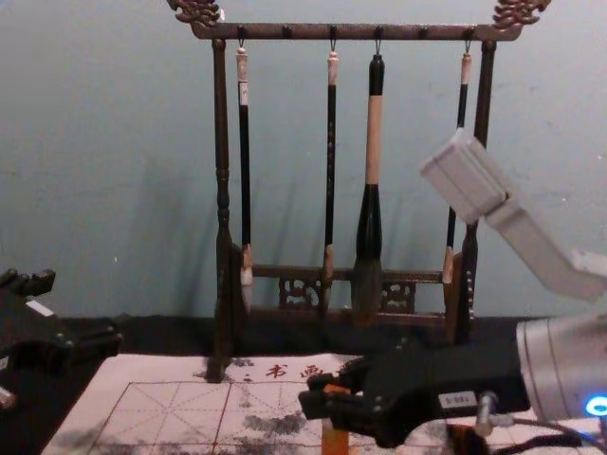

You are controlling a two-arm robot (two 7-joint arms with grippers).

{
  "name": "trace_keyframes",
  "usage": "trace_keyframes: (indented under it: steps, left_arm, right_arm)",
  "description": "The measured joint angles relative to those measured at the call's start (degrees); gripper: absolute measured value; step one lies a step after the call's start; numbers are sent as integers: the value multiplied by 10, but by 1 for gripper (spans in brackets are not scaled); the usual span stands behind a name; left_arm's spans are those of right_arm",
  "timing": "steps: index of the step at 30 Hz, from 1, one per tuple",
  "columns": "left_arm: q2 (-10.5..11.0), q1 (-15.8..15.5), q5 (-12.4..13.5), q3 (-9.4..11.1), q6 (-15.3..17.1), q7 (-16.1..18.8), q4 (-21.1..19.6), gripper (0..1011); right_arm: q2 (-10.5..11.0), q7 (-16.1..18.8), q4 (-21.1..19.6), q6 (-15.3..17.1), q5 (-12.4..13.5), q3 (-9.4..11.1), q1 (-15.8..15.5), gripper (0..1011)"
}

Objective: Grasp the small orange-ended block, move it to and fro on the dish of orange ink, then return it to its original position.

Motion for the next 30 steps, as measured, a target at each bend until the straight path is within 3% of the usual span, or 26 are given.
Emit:
trace_keyframes:
  steps: [7, 13, 22, 30]
  left_arm:
    - [0, 0, 0, 0, 0, 0, 0, 1001]
    - [0, 0, 0, 0, 0, 0, 0, 1001]
    - [0, 0, 0, 0, 0, 0, 0, 1001]
    - [0, 0, 0, 0, 0, 0, 0, 1001]
  right_arm:
    - [9, -14, -28, 9, 14, 17, -13, 145]
    - [25, -42, -73, 33, 40, 45, -38, 145]
    - [52, -119, -158, 79, 81, 101, -93, 145]
    - [73, -174, -220, 105, 101, 141, -144, 145]
